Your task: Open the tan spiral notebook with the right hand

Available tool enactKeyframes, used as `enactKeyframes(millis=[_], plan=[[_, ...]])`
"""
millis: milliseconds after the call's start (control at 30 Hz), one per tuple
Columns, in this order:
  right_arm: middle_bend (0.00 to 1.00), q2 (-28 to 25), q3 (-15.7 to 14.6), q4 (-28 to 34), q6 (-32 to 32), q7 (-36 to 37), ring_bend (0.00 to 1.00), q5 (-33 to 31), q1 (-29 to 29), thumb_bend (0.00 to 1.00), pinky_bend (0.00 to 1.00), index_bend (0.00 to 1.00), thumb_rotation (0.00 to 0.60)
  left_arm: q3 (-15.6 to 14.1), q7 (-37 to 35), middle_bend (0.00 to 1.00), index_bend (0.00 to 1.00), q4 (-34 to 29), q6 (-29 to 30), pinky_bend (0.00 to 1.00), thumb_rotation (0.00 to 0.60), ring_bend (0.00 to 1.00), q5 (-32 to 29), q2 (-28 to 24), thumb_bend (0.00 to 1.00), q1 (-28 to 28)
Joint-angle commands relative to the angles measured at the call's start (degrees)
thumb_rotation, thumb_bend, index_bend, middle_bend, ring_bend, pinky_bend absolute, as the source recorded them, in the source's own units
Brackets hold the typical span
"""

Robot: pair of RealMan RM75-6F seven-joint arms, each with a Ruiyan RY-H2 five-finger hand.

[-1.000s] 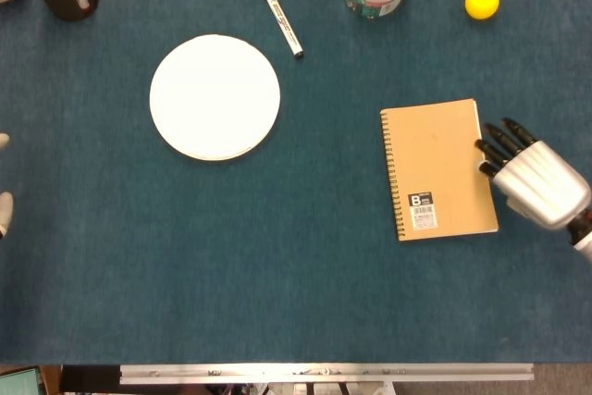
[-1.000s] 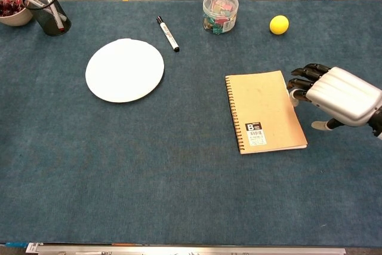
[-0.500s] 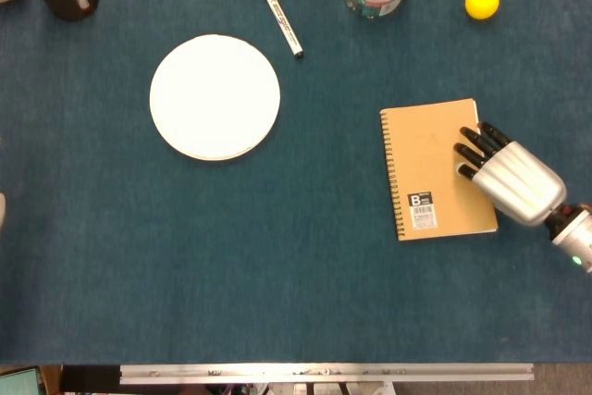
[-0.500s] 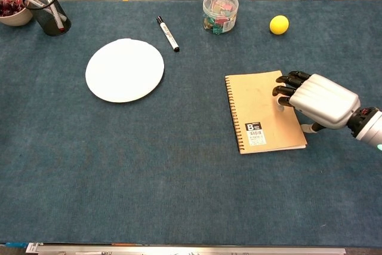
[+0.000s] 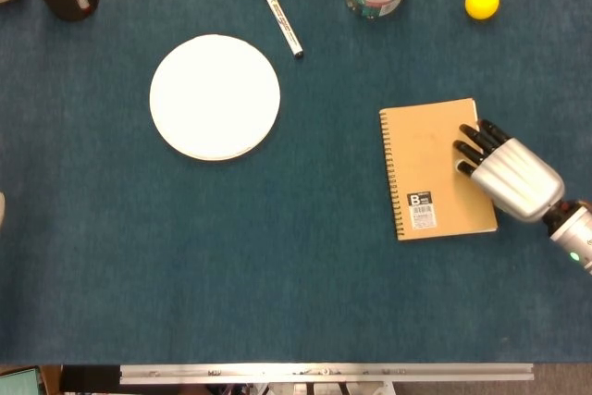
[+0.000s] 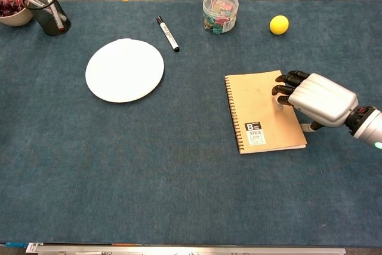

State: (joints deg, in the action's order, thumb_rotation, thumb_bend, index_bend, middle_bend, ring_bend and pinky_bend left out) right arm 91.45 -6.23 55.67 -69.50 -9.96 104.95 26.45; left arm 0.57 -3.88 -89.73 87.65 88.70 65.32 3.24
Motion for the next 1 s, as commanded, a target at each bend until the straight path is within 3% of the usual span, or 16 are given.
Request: enactKeyframes(millis=[33,367,633,1000], plan=[[0.30,0.25,-0.07,-0.22,-0.09,0.34,0.15,-0.04,0.26,0.16,0.19,0.45,0.600,0.02,-0.08,0.13,0.20,0.05,0.05,0.20,0.600,0.14,-0.14,-0.05,0.40,-0.11],[0.31,0.89,-0.19,-0.97,-0.94,1.75,0.15,-0.08,1.35,0.42,0.19,0.45,0.600,0.03,-0.21,0.13,0.20,0.22,0.05,0.20,0.600,0.14,-0.01,0.04,0.40,-0.15],[0.33,3.35,-0.35,-3.32,-2.06,3.23,0.17,0.14,1.88,0.43,0.19,0.46,0.600,0.04,-0.71,0.13,0.20,0.44,0.19,0.20,0.600,0.14,-0.17,-0.19,0.40,-0.38],[0.39,6.56,-0.46,-7.07,-6.06,5.98,0.23,0.36,1.32,0.45,0.19,0.66,0.600,-0.07,-1.78,0.13,0.20,0.41,0.45,0.20,0.600,0.14,0.28,-0.56,0.40,-0.52]])
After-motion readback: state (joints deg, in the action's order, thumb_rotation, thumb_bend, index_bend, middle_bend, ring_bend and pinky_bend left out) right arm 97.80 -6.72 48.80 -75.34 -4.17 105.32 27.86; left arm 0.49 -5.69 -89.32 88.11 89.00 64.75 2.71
